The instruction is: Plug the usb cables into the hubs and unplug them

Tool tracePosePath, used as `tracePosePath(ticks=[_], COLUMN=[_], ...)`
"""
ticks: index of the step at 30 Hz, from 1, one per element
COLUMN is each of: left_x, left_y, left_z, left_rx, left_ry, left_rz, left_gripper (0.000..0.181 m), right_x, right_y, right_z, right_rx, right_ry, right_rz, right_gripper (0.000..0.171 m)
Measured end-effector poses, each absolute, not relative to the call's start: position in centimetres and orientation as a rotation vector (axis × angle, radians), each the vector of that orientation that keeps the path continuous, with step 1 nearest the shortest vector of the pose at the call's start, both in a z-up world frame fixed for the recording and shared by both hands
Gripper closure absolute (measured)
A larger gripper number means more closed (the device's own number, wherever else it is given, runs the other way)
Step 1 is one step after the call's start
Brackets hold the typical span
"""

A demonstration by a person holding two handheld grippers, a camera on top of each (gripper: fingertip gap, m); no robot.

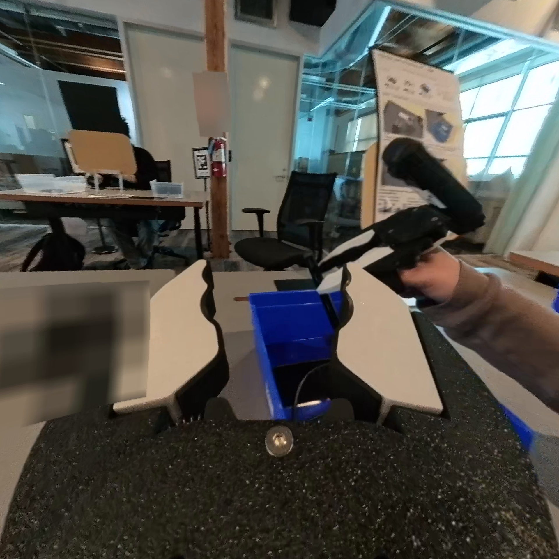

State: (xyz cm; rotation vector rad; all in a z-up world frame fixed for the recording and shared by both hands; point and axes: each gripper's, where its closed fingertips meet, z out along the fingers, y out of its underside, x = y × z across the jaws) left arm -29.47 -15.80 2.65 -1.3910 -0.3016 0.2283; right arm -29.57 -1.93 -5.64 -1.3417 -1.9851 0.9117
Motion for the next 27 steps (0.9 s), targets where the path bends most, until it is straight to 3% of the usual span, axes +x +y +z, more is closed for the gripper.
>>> tracePosePath(ticks=[1,9,16,27], left_x=[-28.8,-22.2,-14.9,-4.1], left_y=[-15.3,-11.2,-8.4,0.4], left_z=[2.8,3.6,4.5,5.8], left_rx=[-1.385,-1.385,-1.338,-1.397], left_ry=[-0.28,-0.044,0.145,0.272], left_rz=[0.204,0.078,0.112,0.118], left_gripper=[0.101,0.099,0.105,0.124], right_x=[-28.8,-20.4,-12.6,-4.5], right_y=[-1.8,-2.9,-2.9,0.2], right_z=[-4.1,5.3,10.3,11.1], right_rx=[-1.279,-0.787,-0.687,-0.776], right_ry=[-1.922,-1.532,-1.374,-1.268], right_rz=[0.957,1.135,1.246,1.207], right_gripper=[0.135,0.135,0.135,0.136])
